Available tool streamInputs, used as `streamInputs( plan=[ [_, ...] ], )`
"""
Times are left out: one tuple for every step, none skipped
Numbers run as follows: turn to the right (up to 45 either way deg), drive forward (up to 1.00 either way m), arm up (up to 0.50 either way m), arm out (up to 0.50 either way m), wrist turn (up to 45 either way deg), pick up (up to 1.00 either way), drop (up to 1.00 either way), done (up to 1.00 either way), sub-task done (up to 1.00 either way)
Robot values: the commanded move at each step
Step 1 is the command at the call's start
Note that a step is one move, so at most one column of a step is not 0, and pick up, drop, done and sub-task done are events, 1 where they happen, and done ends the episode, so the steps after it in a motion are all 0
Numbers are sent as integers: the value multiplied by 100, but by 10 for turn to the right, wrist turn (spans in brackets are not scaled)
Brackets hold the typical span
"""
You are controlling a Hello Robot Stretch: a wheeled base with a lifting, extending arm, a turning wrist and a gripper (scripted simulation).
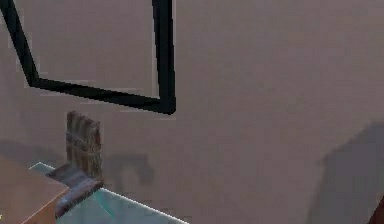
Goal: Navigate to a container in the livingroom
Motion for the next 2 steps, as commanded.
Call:
streamInputs(
  plan=[
    [-120,0,0,0,0,0,0,0,0],
    [0,60,0,0,0,0,0,0,0]
  ],
)
